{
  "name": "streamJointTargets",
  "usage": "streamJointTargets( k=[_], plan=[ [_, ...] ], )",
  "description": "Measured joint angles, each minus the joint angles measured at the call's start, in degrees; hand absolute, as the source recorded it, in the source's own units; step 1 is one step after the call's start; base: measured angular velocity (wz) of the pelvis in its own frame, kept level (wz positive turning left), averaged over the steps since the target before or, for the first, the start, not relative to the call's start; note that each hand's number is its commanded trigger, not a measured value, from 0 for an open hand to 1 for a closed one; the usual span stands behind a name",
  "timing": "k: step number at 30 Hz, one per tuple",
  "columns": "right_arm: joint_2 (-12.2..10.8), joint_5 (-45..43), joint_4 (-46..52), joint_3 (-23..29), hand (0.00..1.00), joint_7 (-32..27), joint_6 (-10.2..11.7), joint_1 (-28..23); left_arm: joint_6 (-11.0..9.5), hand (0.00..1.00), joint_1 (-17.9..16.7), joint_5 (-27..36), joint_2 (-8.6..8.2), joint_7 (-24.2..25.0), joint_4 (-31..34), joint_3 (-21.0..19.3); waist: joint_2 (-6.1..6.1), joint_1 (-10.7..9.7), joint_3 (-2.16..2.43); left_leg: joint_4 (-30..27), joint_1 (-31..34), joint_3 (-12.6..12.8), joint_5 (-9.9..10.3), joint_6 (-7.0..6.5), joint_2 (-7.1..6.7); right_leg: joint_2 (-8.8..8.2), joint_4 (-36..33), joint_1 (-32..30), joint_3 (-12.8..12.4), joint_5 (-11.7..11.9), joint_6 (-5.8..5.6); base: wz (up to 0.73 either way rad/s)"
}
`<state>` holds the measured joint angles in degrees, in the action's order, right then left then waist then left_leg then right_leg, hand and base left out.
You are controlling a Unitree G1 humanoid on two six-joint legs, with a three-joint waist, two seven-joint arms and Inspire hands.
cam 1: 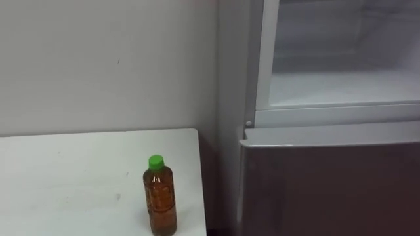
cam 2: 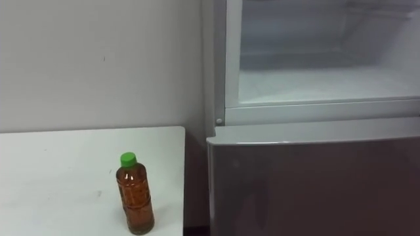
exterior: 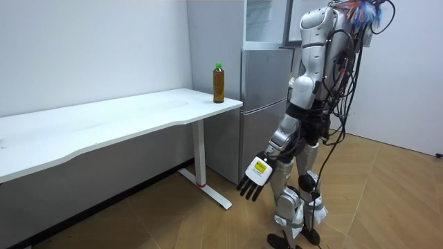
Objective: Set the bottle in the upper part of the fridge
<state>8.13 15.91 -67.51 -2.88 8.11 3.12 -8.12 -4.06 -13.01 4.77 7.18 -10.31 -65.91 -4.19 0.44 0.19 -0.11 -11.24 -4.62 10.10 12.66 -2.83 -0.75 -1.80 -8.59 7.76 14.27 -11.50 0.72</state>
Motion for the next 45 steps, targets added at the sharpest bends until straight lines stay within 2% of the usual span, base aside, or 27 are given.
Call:
streamJointTargets(
  k=[5,8,11,14,16,23,24,27,29,31,34,41,45],
  plan=[
    [0.0,0.1,3.2,-0.9,0.00,0.2,-0.2,0.0,-0.2,0.00,0.2,-3.2,0.06,-0.3,1.8,0.7,0.02,0.2,0.06,0.3,0.4,0.0,0.0,-0.02,0.00,-0.05,-0.1,-0.4,0.1,0.0,-0.03,0.00],
    [0.1,-0.7,9.0,-0.8,0.00,-0.5,-0.1,-0.3,-0.4,0.00,0.2,-3.4,0.01,-0.3,1.9,1.0,0.10,0.1,0.10,0.3,0.4,0.1,0.0,-0.02,-0.01,-0.04,-0.2,-0.4,0.0,0.0,-0.03,0.00],
    [0.1,-3.3,17.4,-0.7,0.00,-1.5,0.2,-0.8,-1.4,0.00,0.1,-4.5,0.03,-0.3,1.9,0.9,0.16,0.3,0.15,-0.2,0.5,0.1,0.0,-0.02,-0.01,-0.02,-0.1,-0.4,0.0,0.0,-0.04,0.00],
    [0.1,-5.3,26.0,-0.7,0.00,-1.5,1.3,-0.8,-2.2,0.00,0.3,-4.6,0.05,-0.2,1.9,0.9,-0.02,0.2,0.19,-0.4,1.0,0.1,0.0,-0.01,0.00,-0.02,-0.1,-0.8,0.1,0.0,-0.04,0.00],
    [0.1,-5.3,31.1,-0.7,0.00,-1.5,2.5,-0.9,-3.0,0.00,0.0,-5.2,0.10,-0.2,1.7,0.5,0.32,0.3,0.17,-0.3,0.9,0.0,0.0,-0.01,0.00,0.02,-0.1,-0.7,0.0,0.0,-0.03,0.00],
    [-0.1,-5.2,46.8,-1.8,0.00,-1.6,2.6,-3.2,-3.0,0.00,-0.2,-5.6,0.24,-0.2,1.8,-0.1,1.08,0.4,0.32,-0.1,1.0,0.0,0.0,0.00,-0.01,0.03,0.0,-1.1,-0.1,0.0,-0.03,0.00],
    [0.0,-5.2,48.6,-2.1,0.00,-1.6,2.6,-3.2,-3.0,0.00,-0.3,-5.6,0.31,-0.2,1.7,-0.1,1.24,0.5,0.47,0.0,0.9,0.0,0.0,0.00,0.00,0.05,-0.1,-1.2,-0.2,0.0,-0.03,0.00],
    [0.1,-5.1,50.4,-2.2,0.00,-1.4,1.7,-3.4,-2.6,0.00,-0.3,-5.6,0.62,-0.2,1.4,-0.1,1.83,1.1,0.30,0.0,0.8,0.1,0.0,0.00,0.06,0.20,-0.3,-1.2,-0.7,0.0,0.00,-0.05],
    [0.4,-5.4,53.3,-2.2,0.00,-1.7,0.2,-3.5,-2.1,0.00,-0.5,-6.3,0.59,-0.2,1.1,0.0,1.76,1.8,0.29,0.4,0.9,0.4,0.0,-0.01,0.12,0.36,-0.7,-1.4,-1.6,0.2,0.04,-0.23],
    [0.8,-5.5,56.6,-2.6,0.00,-2.0,-1.4,-3.5,-1.5,0.00,-0.5,-8.4,0.90,-0.2,0.6,0.0,1.59,1.8,-0.22,0.7,1.1,0.3,0.0,-0.04,0.13,0.34,-1.2,-2.0,-1.7,0.3,0.10,-0.16],
    [0.8,-5.5,59.0,-2.6,0.00,-2.5,-2.2,-3.6,-0.7,0.00,-1.2,-9.4,1.18,-0.2,-0.6,0.0,1.33,1.9,-0.34,0.4,1.2,0.4,0.1,-0.15,0.17,0.38,-1.5,-2.2,-2.4,0.4,0.12,-0.08],
    [1.1,-5.5,64.4,-2.7,0.00,-3.2,-3.2,-3.8,1.0,0.00,-2.4,-9.5,1.02,-0.2,-0.8,0.1,0.50,1.9,-0.17,-0.5,2.4,0.4,0.1,-0.47,0.20,0.30,-2.8,-3.8,-3.0,0.6,0.14,-0.03],
    [2.8,-5.6,69.6,-3.3,0.00,-3.2,-4.6,-3.8,1.0,0.00,-2.1,-9.5,1.28,0.4,-0.9,0.1,0.65,2.4,-0.15,-0.5,2.0,0.7,-0.1,-0.55,0.15,0.22,-3.2,-3.7,-3.2,0.6,0.15,-0.06]
  ],
)
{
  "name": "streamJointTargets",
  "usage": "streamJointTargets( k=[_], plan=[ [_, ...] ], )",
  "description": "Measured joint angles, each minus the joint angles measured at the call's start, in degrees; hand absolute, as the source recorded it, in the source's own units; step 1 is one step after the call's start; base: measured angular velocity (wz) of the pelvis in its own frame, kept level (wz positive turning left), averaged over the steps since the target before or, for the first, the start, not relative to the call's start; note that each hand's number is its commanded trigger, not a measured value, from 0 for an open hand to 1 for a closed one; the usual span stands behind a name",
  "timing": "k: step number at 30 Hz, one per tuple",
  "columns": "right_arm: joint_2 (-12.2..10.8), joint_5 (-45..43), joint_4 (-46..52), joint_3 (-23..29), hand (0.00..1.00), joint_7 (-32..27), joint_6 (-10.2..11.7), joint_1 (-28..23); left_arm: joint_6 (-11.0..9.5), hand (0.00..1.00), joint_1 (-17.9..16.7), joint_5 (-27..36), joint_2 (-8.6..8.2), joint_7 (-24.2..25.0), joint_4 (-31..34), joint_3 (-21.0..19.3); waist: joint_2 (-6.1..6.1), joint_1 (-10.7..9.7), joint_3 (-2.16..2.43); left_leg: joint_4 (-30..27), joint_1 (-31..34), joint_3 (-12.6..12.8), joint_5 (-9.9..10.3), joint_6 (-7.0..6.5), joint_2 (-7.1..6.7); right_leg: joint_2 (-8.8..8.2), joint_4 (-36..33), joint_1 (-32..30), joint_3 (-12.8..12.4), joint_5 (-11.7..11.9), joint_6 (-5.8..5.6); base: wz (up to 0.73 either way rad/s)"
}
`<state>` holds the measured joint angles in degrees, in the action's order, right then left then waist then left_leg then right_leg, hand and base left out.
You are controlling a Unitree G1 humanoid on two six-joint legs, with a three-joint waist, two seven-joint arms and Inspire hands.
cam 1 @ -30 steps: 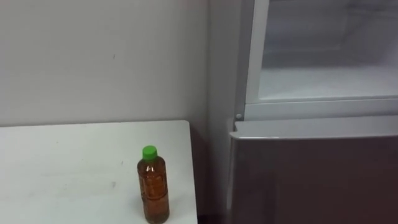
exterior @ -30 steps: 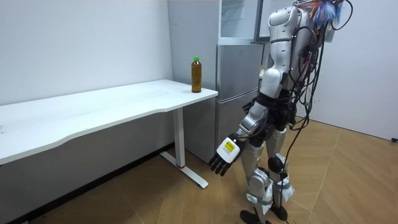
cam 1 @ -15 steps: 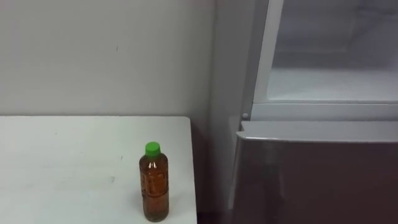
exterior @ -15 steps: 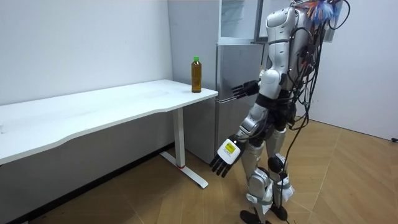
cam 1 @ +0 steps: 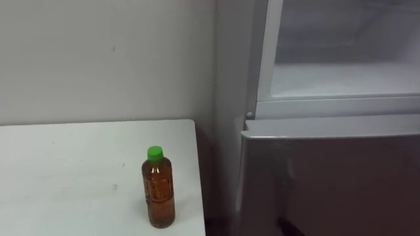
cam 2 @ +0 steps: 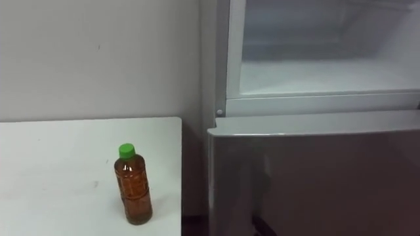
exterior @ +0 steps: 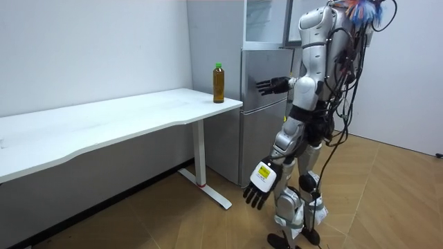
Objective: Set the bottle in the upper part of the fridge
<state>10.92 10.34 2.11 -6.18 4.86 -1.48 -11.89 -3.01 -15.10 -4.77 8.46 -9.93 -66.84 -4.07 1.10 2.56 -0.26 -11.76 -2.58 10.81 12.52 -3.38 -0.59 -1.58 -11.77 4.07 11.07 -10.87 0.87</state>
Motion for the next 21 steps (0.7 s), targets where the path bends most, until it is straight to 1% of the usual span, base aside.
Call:
streamJointTargets(
  k=[1,2,4,6,8,10,12,17,20,21],
  plan=[
    [0.5,0.1,1.0,-0.1,0.00,0.0,0.0,0.0,0.0,0.00,0.2,0.0,0.03,0.2,0.0,0.3,0.22,0.3,-0.03,0.0,-0.1,0.0,-0.1,-0.04,-0.04,-0.03,0.0,0.0,-0.1,0.0,0.01,-0.06],
    [0.6,0.1,1.3,-0.1,0.00,0.0,0.0,0.0,0.0,0.00,0.4,0.0,0.09,0.2,0.0,0.6,0.35,0.5,-0.04,0.0,-0.1,0.0,-0.2,-0.05,-0.04,-0.04,0.0,0.0,-0.1,0.0,0.03,-0.04],
    [0.7,0.1,1.7,-0.1,0.00,-0.1,0.0,0.0,-0.1,0.00,0.5,0.0,0.22,0.2,0.0,1.2,1.09,1.0,-0.07,0.0,-0.1,0.0,-0.3,-0.06,-0.03,-0.03,0.0,0.1,-0.3,0.1,0.08,0.00],
    [0.9,0.2,2.6,-0.1,0.00,-0.1,-0.1,0.0,-0.1,0.00,0.5,0.0,0.29,0.2,0.0,2.0,1.49,1.3,-0.07,0.0,0.0,0.0,-0.4,-0.08,-0.02,-0.02,0.0,-0.1,-0.3,0.2,0.10,0.00],
    [1.7,0.2,4.4,-0.1,0.00,-0.3,-1.4,0.0,-0.1,0.00,0.6,0.0,0.20,0.4,0.0,2.2,1.61,1.5,-0.09,0.0,0.0,0.0,-0.4,-0.09,-0.03,0.02,0.1,-0.1,-0.4,0.3,0.07,0.00],
    [3.0,0.1,6.8,-0.1,0.00,-0.5,-3.3,0.0,-0.1,0.00,0.8,0.0,0.44,0.5,0.0,2.1,1.64,1.9,-0.14,0.0,0.1,0.0,-0.5,-0.10,-0.03,0.04,0.1,-0.2,-0.4,0.3,0.08,0.00],
    [3.6,0.1,7.8,-0.1,0.00,-0.5,-4.2,0.0,-0.1,0.00,1.1,0.0,0.74,0.5,0.0,2.1,1.66,2.1,-0.15,0.1,0.1,-0.1,-0.5,-0.06,-0.01,0.08,0.1,-0.2,-0.5,0.3,0.12,0.00],
    [4.2,-0.9,8.4,0.1,0.00,-0.5,-4.3,0.1,-0.1,0.00,2.1,0.0,1.16,0.6,0.0,2.1,1.70,2.4,-0.19,0.1,0.1,-0.1,-0.6,0.03,0.08,0.12,0.1,-0.2,-0.4,0.4,0.22,0.00],
    [4.3,-1.8,9.3,0.6,0.00,-0.5,-4.6,0.2,-0.1,0.00,2.1,0.0,1.21,0.6,-0.1,1.9,1.94,2.5,-0.33,0.1,0.1,-0.1,-0.7,0.06,0.08,0.11,0.1,-0.2,-0.1,0.3,0.23,0.00],
    [4.4,-1.9,10.0,0.7,0.00,-0.7,-5.2,0.2,-0.1,0.00,1.9,-0.1,1.21,0.6,-0.1,1.9,2.13,2.6,-0.45,0.1,0.1,-0.1,-0.7,0.07,0.08,0.11,0.1,-0.2,0.0,0.3,0.24,0.00]
  ],
)
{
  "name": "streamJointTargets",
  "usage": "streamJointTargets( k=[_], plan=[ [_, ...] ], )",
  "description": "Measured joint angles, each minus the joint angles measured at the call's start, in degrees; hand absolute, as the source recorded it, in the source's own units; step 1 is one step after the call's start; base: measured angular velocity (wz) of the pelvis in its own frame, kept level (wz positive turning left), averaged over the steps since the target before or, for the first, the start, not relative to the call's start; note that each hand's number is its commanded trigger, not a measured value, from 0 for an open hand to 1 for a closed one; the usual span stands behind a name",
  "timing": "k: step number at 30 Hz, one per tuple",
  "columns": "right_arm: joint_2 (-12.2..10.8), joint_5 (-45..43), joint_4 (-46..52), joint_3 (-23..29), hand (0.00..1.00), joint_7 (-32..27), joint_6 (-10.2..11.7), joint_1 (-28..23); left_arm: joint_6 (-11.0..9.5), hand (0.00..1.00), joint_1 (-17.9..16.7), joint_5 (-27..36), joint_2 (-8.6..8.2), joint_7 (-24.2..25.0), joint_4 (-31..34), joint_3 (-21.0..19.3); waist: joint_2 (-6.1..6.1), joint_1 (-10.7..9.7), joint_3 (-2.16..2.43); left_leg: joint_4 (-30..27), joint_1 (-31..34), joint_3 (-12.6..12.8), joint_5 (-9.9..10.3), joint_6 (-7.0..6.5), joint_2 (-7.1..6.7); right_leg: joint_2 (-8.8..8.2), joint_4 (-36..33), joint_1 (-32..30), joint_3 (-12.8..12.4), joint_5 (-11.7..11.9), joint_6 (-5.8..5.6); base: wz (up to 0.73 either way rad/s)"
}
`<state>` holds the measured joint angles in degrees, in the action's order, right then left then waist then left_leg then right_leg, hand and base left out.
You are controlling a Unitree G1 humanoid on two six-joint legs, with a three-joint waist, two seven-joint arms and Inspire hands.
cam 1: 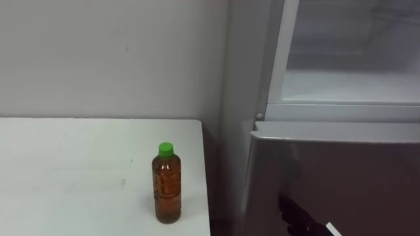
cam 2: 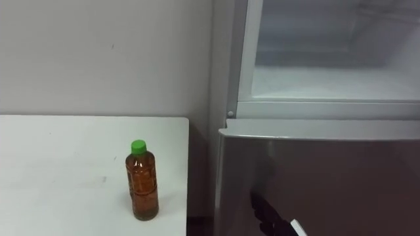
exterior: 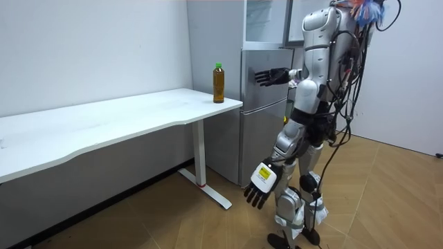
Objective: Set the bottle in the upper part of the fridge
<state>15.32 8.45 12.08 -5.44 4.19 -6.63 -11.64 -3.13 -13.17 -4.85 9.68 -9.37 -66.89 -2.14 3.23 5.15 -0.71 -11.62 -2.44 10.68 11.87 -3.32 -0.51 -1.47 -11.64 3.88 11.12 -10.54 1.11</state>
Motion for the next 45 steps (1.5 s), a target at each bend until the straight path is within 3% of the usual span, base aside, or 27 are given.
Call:
streamJointTargets(
  k=[4,13,23,32,37,39,43,45],
  plan=[
    [0.6,-0.8,1.4,0.2,0.00,-0.9,-0.5,0.0,0.0,0.00,-0.4,-2.1,-0.02,0.0,-0.1,0.0,0.59,0.0,0.02,-0.1,0.8,-0.1,0.0,0.01,0.01,0.01,0.0,-0.6,0.2,0.0,0.03,0.00],
    [0.6,-5.1,3.4,1.2,0.00,-1.6,-0.5,1.6,0.1,0.00,0.8,-5.1,0.00,0.0,0.1,0.2,0.65,0.1,0.06,-0.2,2.3,-1.5,-0.6,0.23,-0.06,0.06,-0.1,-2.1,0.8,0.2,0.44,0.03],
    [0.0,-4.7,7.4,0.0,0.00,-1.5,-1.0,2.1,0.7,0.00,2.7,-8.7,0.56,0.0,0.5,2.6,0.84,1.5,0.19,-0.2,2.7,-2.5,-1.0,0.87,0.22,0.48,0.2,-2.1,1.5,0.3,1.13,0.03],
    [-2.2,-4.0,7.4,-1.8,0.00,-0.3,-1.0,6.1,1.5,0.00,3.0,-9.4,0.60,1.8,0.6,3.2,0.83,1.8,0.23,-1.3,3.1,-2.9,-1.3,1.47,0.94,1.00,0.2,-1.9,1.8,0.5,2.02,0.02],
    [-4.2,-2.6,7.4,-2.8,0.00,1.1,-0.9,11.8,1.6,0.00,3.6,-9.4,0.63,3.5,0.6,3.5,0.79,2.4,0.52,-2.1,3.7,-3.4,-1.5,1.73,1.24,1.11,0.5,-1.9,2.7,0.6,2.25,0.08],
    [-5.4,-0.6,7.9,-3.1,0.00,1.3,0.7,14.8,1.6,0.00,3.6,-9.4,0.59,3.9,0.6,3.5,0.73,2.7,0.83,-2.2,3.8,-3.4,-1.5,1.79,1.33,1.19,0.9,-1.7,2.9,0.7,2.39,0.06],
    [-6.5,5.4,9.4,-5.9,0.00,2.5,7.2,21.1,1.6,0.00,3.6,-9.5,0.60,3.9,0.8,3.5,0.86,3.0,1.00,-2.0,2.8,-4.6,-1.5,1.81,0.99,1.21,1.5,-0.2,3.5,0.5,2.25,0.19],
    [-6.7,6.5,9.4,-7.3,0.00,3.3,8.5,22.6,1.6,0.00,3.6,-9.9,0.57,3.9,1.4,3.5,0.88,3.1,1.00,-2.0,2.8,-5.0,-1.4,1.72,0.80,1.14,2.0,0.3,4.0,0.4,2.04,0.24]
  ],
)
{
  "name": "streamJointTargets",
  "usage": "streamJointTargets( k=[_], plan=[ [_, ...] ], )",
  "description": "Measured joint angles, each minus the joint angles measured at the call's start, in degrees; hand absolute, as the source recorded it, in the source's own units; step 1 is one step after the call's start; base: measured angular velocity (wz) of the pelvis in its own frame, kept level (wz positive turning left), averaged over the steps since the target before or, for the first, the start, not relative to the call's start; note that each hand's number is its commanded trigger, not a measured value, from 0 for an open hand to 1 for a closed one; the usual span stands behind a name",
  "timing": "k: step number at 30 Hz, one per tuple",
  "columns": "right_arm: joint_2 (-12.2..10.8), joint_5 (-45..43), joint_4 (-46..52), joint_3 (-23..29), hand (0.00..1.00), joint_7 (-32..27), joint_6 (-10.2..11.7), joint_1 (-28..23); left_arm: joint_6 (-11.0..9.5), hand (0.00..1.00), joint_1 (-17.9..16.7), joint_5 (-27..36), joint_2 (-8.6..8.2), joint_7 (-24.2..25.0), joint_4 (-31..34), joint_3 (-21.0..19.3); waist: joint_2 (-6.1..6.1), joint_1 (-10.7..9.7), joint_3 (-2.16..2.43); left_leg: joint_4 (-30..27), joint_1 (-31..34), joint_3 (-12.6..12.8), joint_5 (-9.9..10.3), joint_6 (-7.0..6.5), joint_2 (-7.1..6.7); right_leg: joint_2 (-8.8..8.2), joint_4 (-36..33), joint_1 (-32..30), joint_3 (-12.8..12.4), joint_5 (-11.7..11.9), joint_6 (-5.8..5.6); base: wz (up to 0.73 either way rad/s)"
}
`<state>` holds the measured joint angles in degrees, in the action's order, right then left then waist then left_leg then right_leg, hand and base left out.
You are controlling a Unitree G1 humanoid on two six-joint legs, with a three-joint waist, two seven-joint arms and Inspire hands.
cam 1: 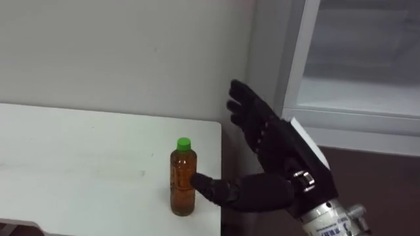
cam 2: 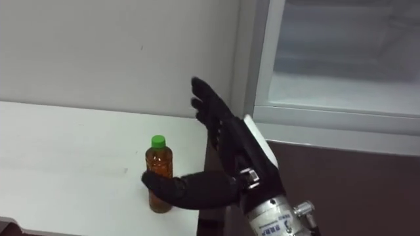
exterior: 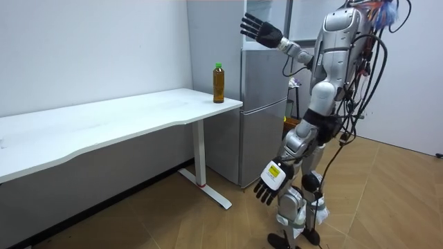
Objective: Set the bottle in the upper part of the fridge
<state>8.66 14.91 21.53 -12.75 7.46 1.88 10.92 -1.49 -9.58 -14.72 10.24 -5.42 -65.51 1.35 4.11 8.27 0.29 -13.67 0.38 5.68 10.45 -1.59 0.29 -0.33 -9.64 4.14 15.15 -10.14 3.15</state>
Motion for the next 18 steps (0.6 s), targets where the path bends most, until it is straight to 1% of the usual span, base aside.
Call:
streamJointTargets(
  k=[3,6,9,12,15,18],
  plan=[
    [0.0,0.7,0.0,-0.9,0.00,1.4,0.0,0.3,0.2,0.00,-0.2,0.0,0.00,0.0,0.3,0.0,-0.05,0.1,-0.05,0.0,0.2,-0.4,0.1,-0.18,-0.30,-0.31,-0.1,0.4,0.8,-0.1,-0.25,0.12],
    [0.0,1.1,-0.1,-1.9,0.00,1.5,0.1,0.3,0.5,0.00,0.0,0.0,-0.03,0.0,0.4,0.1,-0.08,0.1,-0.12,0.2,0.2,-1.1,0.2,-0.31,-0.63,-0.45,0.1,0.6,0.9,-0.3,-0.48,0.07],
    [0.0,2.7,-0.7,-2.1,0.00,1.4,0.1,0.3,0.6,0.00,0.2,0.1,-0.05,-0.1,0.4,0.1,-0.11,0.2,-0.17,0.4,0.2,-1.1,0.3,-0.47,-0.82,-0.58,0.1,0.6,1.0,-0.4,-0.68,0.01],
    [0.2,3.2,-1.5,-2.5,0.00,1.3,0.1,0.3,1.0,0.00,0.2,0.6,-0.05,-0.2,0.9,0.4,-0.12,0.2,-0.42,0.9,0.1,-1.1,0.3,-0.55,-1.02,-0.72,0.2,0.6,1.0,-0.5,-0.86,0.00],
    [0.6,3.5,-4.6,-4.0,0.00,0.7,0.0,0.3,1.5,0.00,0.2,0.5,-0.09,-0.7,1.4,1.2,-0.23,0.2,-0.49,1.1,0.1,-1.1,0.4,-0.65,-1.07,-0.70,0.8,0.8,1.0,-0.4,-0.98,0.00],
    [0.6,5.1,-6.7,-4.3,0.00,-0.4,-0.2,0.3,1.6,0.00,0.1,0.5,-0.19,-0.7,1.4,1.2,-0.53,0.3,-0.71,1.1,0.1,-1.2,0.4,-0.67,-1.08,-0.70,0.8,0.8,1.0,-0.4,-1.00,0.01]
  ],
)
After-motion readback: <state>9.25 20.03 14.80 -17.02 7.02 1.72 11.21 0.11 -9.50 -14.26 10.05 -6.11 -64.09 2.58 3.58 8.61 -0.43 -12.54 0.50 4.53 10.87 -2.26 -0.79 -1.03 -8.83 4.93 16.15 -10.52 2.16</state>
